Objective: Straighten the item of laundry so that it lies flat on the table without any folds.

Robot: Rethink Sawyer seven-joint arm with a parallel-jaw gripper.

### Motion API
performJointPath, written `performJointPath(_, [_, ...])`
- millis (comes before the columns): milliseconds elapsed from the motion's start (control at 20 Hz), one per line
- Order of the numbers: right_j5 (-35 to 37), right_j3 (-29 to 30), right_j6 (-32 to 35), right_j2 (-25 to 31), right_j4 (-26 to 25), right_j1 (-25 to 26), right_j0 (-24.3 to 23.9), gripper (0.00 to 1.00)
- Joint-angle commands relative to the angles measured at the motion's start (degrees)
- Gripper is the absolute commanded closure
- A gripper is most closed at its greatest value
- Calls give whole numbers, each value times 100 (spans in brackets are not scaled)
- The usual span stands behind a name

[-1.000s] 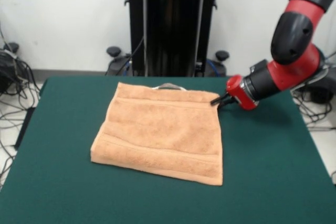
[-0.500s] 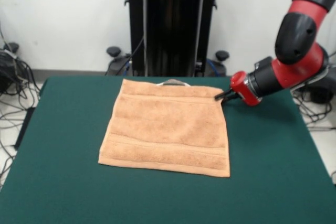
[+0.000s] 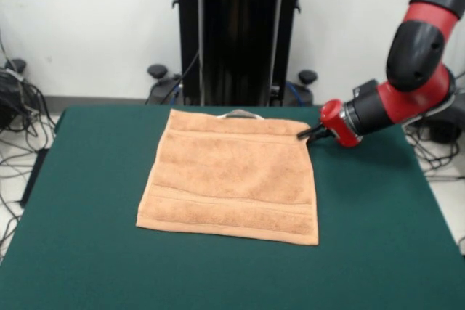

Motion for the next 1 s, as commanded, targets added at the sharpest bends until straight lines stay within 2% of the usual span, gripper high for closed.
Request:
performJointPath(50, [22, -1289, 2125, 318, 471, 1128, -159, 100])
performJointPath(350, [1107, -2408, 2587, -312, 556, 1813, -393, 100])
performJointPath(400, [1439, -2787, 2789, -557, 600, 2046, -530, 100])
performJointPath(600, [2162, -3660, 3241, -1213, 688, 2553, -967, 100])
performJointPath(800, [2516, -4212, 3521, -1731, 657, 2843, -1347, 100])
performJointPath(1000, [2609, -4400, 3611, -1851, 557, 2913, -1488, 100])
